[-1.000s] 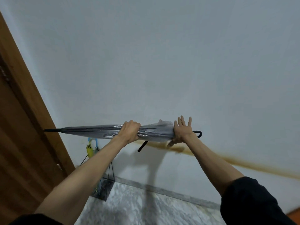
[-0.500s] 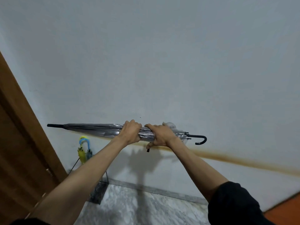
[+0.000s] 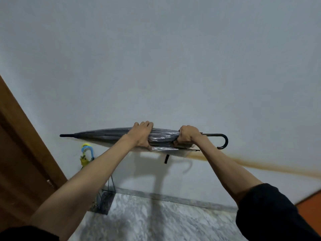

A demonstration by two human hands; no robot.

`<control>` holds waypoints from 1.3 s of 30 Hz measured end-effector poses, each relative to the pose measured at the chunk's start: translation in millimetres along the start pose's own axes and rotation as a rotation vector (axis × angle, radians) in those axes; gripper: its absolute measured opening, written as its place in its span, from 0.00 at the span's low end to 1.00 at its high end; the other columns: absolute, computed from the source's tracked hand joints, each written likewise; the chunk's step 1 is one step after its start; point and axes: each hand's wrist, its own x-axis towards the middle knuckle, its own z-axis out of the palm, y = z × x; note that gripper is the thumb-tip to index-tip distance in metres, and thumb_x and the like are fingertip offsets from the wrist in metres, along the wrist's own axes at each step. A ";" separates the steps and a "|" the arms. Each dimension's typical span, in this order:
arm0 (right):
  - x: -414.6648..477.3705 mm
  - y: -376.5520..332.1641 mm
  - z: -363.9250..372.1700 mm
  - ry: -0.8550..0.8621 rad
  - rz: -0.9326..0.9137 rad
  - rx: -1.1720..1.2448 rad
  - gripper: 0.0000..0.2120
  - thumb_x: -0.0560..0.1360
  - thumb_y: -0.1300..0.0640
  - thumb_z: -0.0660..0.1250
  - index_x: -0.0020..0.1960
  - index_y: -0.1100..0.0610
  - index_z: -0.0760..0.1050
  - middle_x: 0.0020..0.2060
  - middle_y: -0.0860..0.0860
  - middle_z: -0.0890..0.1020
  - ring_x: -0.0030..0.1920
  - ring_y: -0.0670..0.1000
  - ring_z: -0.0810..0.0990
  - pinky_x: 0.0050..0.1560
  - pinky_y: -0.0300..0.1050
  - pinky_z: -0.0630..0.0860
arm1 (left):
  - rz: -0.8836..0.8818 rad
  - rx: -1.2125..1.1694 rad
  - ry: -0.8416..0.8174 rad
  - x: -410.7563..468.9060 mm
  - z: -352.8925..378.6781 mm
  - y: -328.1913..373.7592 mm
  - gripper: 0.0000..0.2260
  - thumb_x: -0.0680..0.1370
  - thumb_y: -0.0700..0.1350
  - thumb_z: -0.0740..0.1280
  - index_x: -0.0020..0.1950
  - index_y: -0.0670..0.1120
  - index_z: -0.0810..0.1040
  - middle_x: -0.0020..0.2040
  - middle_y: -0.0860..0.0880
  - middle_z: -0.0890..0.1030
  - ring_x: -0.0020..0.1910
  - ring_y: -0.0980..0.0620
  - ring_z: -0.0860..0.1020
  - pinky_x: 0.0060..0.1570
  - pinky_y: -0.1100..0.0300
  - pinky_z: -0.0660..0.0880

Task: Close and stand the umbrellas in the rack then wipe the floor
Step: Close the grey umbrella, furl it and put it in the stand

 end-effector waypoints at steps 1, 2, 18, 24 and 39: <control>0.5 -1.4 -6.0 -0.014 0.004 0.011 0.17 0.67 0.43 0.73 0.42 0.56 0.77 0.46 0.54 0.83 0.48 0.57 0.80 0.44 0.42 0.72 | 0.029 0.021 0.033 2.0 -0.2 5.2 0.53 0.60 0.68 0.74 0.74 0.43 0.57 0.64 0.45 0.70 0.61 0.44 0.71 0.62 0.49 0.67; -0.2 -3.8 -11.6 -0.030 0.008 0.028 0.16 0.66 0.44 0.74 0.39 0.56 0.76 0.42 0.54 0.83 0.44 0.56 0.79 0.41 0.41 0.71 | 0.061 0.069 0.086 3.6 0.2 11.5 0.57 0.59 0.70 0.73 0.77 0.44 0.52 0.64 0.46 0.70 0.60 0.45 0.72 0.61 0.49 0.68; -17.6 -4.9 13.2 0.547 -0.318 -0.535 0.56 0.55 0.34 0.77 0.76 0.52 0.58 0.54 0.56 0.76 0.50 0.58 0.75 0.58 0.58 0.69 | -0.116 -0.351 -0.124 35.6 -30.1 25.1 0.17 0.61 0.52 0.71 0.46 0.47 0.75 0.41 0.49 0.81 0.39 0.48 0.79 0.42 0.54 0.79; -18.6 -5.5 5.6 0.440 -0.307 -0.405 0.26 0.69 0.63 0.67 0.65 0.53 0.66 0.47 0.54 0.74 0.40 0.57 0.77 0.41 0.49 0.68 | -0.169 -0.421 -0.344 35.4 -33.3 31.1 0.31 0.50 0.61 0.76 0.48 0.51 0.75 0.41 0.52 0.82 0.40 0.49 0.82 0.50 0.48 0.79; -9.6 -7.2 -21.0 0.160 -0.154 -0.029 0.12 0.67 0.56 0.64 0.50 0.53 0.77 0.42 0.53 0.83 0.45 0.58 0.80 0.40 0.44 0.72 | 0.043 0.196 0.190 34.5 -21.6 42.4 0.22 0.71 0.42 0.68 0.63 0.44 0.67 0.54 0.46 0.78 0.51 0.44 0.78 0.45 0.53 0.70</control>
